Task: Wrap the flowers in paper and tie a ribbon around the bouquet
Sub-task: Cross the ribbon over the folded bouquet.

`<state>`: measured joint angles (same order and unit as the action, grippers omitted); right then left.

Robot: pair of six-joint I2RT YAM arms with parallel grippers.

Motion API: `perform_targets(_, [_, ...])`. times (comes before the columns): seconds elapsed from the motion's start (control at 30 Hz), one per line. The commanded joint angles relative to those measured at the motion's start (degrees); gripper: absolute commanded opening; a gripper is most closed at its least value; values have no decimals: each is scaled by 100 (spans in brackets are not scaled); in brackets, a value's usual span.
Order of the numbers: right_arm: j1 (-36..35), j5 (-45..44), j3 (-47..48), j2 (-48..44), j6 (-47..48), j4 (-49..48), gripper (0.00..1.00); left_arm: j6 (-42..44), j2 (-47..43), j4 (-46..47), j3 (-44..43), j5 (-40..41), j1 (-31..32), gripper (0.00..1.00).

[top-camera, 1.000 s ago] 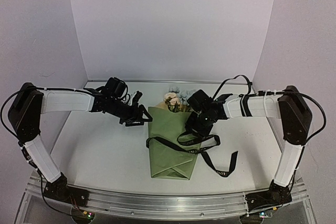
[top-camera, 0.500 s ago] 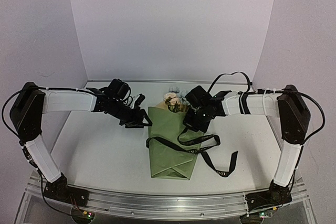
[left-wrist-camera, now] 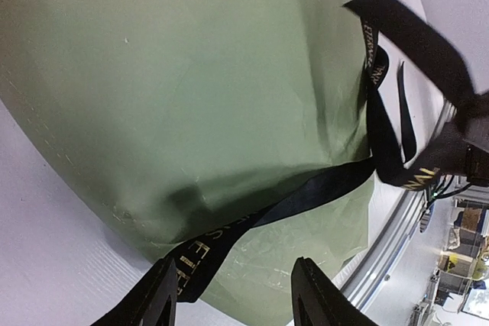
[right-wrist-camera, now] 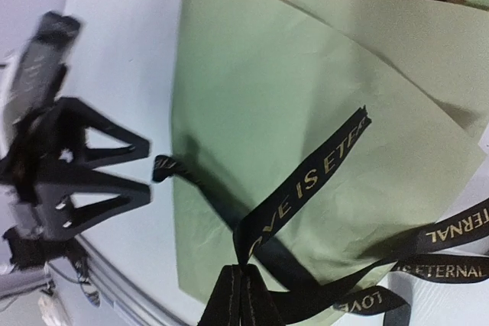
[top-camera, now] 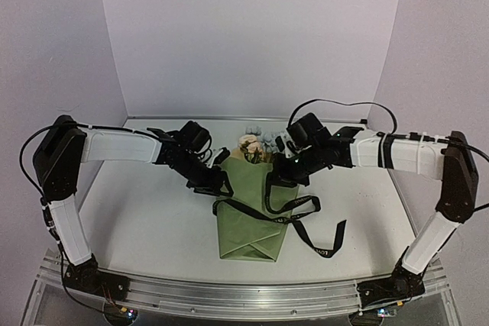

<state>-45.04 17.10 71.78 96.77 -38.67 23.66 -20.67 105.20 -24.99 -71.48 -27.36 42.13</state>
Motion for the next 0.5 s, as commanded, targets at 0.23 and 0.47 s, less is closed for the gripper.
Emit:
perform_targets(0.23, [-82, 2034, -322, -523, 969, -340, 0, 237, 300, -370, -405, 328, 132, 49])
perform_targets(0.47, [-292, 2609, -232, -390, 1056, -459, 0, 263, 447, -463, -516, 398, 196, 39])
